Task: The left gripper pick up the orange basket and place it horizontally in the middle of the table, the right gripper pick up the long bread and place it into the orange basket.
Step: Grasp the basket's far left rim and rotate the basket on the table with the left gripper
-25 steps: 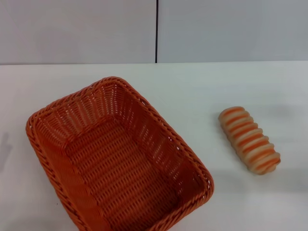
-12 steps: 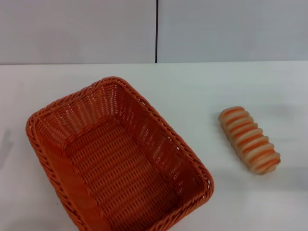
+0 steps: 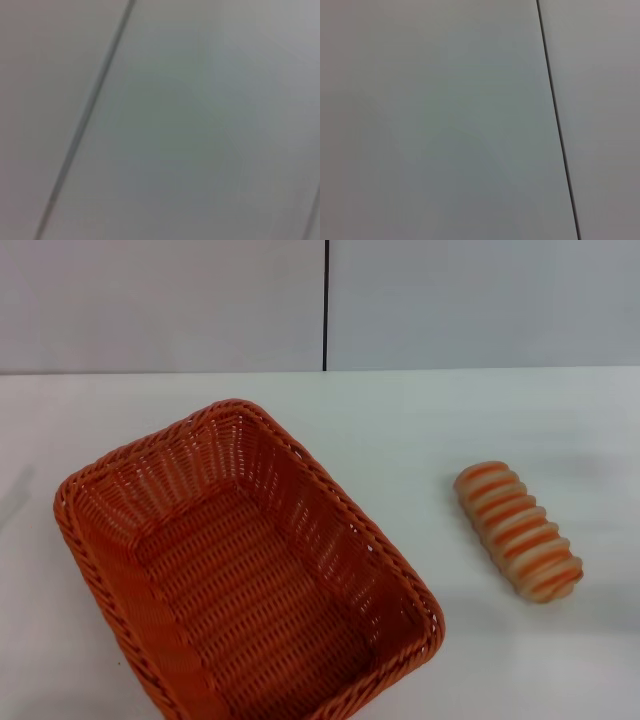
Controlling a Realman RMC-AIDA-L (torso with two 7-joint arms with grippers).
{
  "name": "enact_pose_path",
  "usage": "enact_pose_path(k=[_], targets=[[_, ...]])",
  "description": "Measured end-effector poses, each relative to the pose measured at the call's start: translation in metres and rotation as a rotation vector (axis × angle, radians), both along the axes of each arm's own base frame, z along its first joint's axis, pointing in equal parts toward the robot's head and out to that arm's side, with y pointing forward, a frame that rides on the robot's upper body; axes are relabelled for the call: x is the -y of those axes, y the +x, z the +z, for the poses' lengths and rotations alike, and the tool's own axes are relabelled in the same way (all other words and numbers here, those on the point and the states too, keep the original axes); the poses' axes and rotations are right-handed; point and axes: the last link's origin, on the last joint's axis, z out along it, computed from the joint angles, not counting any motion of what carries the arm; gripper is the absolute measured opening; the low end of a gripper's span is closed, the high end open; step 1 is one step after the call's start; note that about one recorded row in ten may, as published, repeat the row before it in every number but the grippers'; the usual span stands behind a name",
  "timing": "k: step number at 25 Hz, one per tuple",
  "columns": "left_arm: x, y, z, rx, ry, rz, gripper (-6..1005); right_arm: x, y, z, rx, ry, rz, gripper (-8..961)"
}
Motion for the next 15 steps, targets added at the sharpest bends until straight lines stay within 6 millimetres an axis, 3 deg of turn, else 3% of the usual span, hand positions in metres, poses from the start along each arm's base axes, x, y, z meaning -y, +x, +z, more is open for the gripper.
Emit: enact_pose_path(k=[7,9,13,15], targets=[[-0.034,0.037,0.035,-0.171,-0.2,-0.024,824,0.0,-0.001,0.001,-0.004,0.008,0.007,597],[-0.053,0.067,0.048,-0.305,-0.283,-0.03,820,0.001,-0.001,0.002,-0.005,0.014,0.013,597],[-0.065,0.091,0.053,-0.417,-0.348,-0.029,813,0.005,-0.002,0.003,-0.009,0.023,0.022,597],[-0.079,0.12,0.046,-0.578,-0.462,-0.006,809,0.005,-0.002,0.003,-0.012,0.024,0.025,597]])
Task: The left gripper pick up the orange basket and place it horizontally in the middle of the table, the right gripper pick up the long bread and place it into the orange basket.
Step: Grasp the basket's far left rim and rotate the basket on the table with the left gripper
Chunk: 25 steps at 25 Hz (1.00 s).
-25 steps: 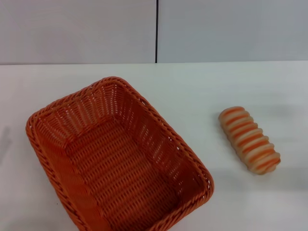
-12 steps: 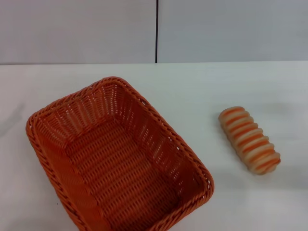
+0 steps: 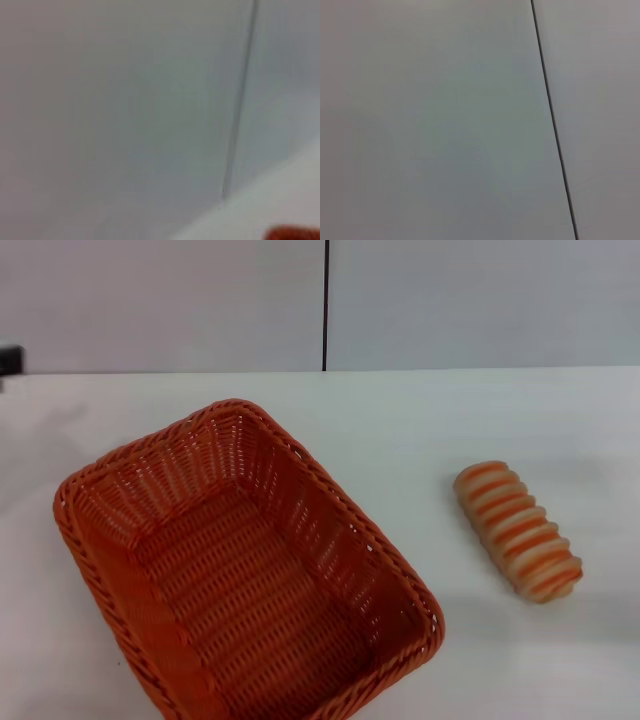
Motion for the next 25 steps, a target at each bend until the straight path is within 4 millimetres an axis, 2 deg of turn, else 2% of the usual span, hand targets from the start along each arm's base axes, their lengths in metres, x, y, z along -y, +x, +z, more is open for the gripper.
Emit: enact_pose_path(k=[1,4,5,6,11,12,13,14,17,18,19,20,23,25], targets=[[-0.006,0.014,-0.007,-0.076,-0.052,0.0,808,0.0,0.0,0.0,-0.004,0.001,0.004,597],[-0.01,0.023,-0.012,-0.127,-0.085,-0.001,802,0.001,-0.002,0.0,-0.018,0.001,0.016,597],[-0.017,0.041,-0.023,-0.218,-0.153,-0.005,801,0.001,-0.002,0.001,-0.02,0.002,0.019,597],[-0.02,0.048,-0.028,-0.253,-0.187,-0.004,799,0.001,-0.002,0.001,-0.021,0.003,0.021,597],[-0.023,0.053,-0.032,-0.285,-0.212,-0.004,790,0.002,-0.003,0.001,-0.023,0.007,0.028,597],[-0.033,0.066,-0.054,-0.4,-0.264,-0.003,788,0.002,-0.004,0.0,-0.024,0.006,0.029,597],[-0.033,0.066,-0.054,-0.4,-0.264,-0.003,787,0.001,-0.005,0.0,-0.026,0.004,0.031,598],[-0.036,0.069,-0.063,-0.431,-0.266,-0.009,785,0.001,-0.005,0.0,-0.026,0.004,0.031,598],[-0.036,0.069,-0.063,-0.431,-0.266,-0.009,780,0.0,-0.005,-0.001,-0.027,0.001,0.031,598],[-0.044,0.07,-0.085,-0.482,-0.257,-0.013,778,0.0,-0.005,-0.001,-0.028,0.001,0.03,598],[-0.046,0.068,-0.094,-0.493,-0.275,-0.008,776,0.0,-0.005,-0.001,-0.028,0.001,0.03,598],[-0.046,0.068,-0.094,-0.493,-0.275,-0.008,774,-0.001,-0.005,-0.001,-0.028,0.0,0.029,598],[-0.049,0.061,-0.112,-0.54,-0.317,0.006,769,0.0,-0.004,-0.002,-0.03,-0.004,0.023,598],[-0.049,0.061,-0.114,-0.547,-0.321,0.007,765,0.001,-0.003,-0.002,-0.031,-0.005,0.02,598]])
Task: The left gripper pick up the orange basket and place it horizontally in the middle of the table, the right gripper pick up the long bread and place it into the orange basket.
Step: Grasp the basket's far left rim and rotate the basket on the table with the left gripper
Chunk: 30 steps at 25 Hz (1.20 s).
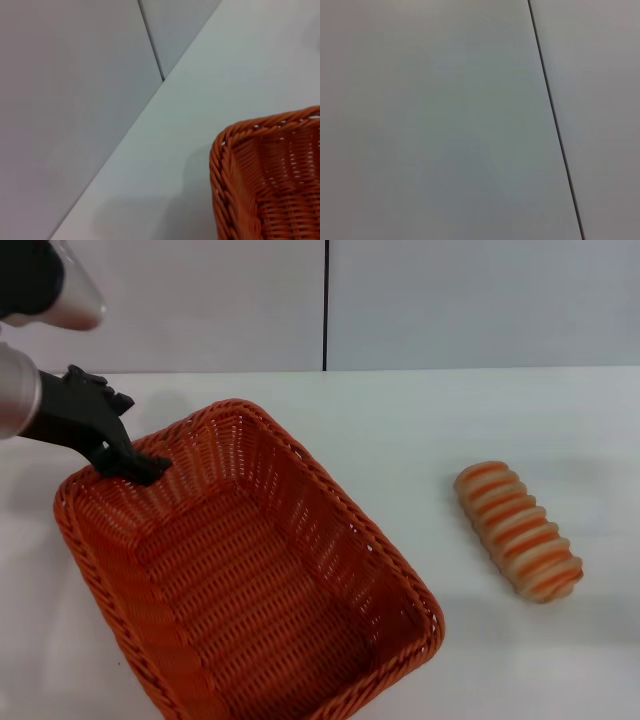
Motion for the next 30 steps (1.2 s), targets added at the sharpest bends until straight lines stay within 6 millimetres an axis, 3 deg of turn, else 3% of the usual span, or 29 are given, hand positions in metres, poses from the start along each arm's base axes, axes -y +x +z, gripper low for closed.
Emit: enact_pose_path(k=[8,13,30], targets=[[-0.005,-0.001,-0.026,-0.016,-0.009,-0.018,751,0.003,0.003,-0.001,0.003,-0.002,-0.015,598],[-0.005,-0.013,-0.039,-0.029,-0.039,0.015,742,0.004,0.005,-0.002,0.002,-0.005,-0.025,598],[-0.006,-0.014,-0.043,-0.079,-0.054,0.01,713,0.011,0.01,-0.003,-0.004,-0.008,-0.049,598]])
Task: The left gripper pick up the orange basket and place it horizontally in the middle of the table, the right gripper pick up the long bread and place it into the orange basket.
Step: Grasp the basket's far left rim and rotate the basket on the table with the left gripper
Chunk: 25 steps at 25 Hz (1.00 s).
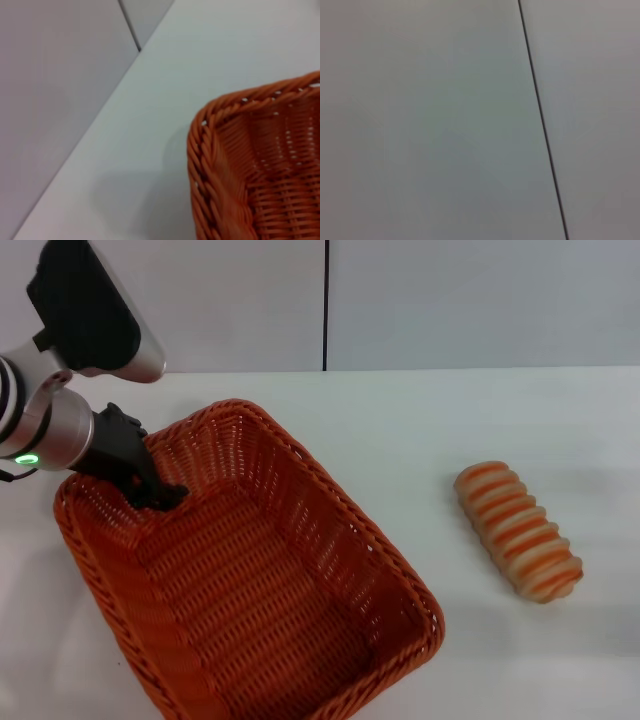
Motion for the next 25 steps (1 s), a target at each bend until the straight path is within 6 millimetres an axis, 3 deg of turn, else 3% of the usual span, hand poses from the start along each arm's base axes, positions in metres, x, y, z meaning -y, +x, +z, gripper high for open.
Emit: enact_pose_path(k=[2,12,16,25], targets=[[0.0,0.0,-0.002,-0.013,-0.011,0.0,709,0.001,0.001,0.001,-0.004,0.005,-0.007,598],[0.007,0.013,-0.008,-0.031,-0.038,0.007,448,0.002,0.002,0.001,-0.008,0.011,-0.014,598],[0.003,0.019,-0.007,0.029,0.04,0.11,309,0.001,0.001,0.003,-0.008,0.017,-0.006,598],[-0.006,0.022,0.016,0.194,0.254,0.322,224,-0.009,-0.004,0.014,0.007,0.052,0.025,597]])
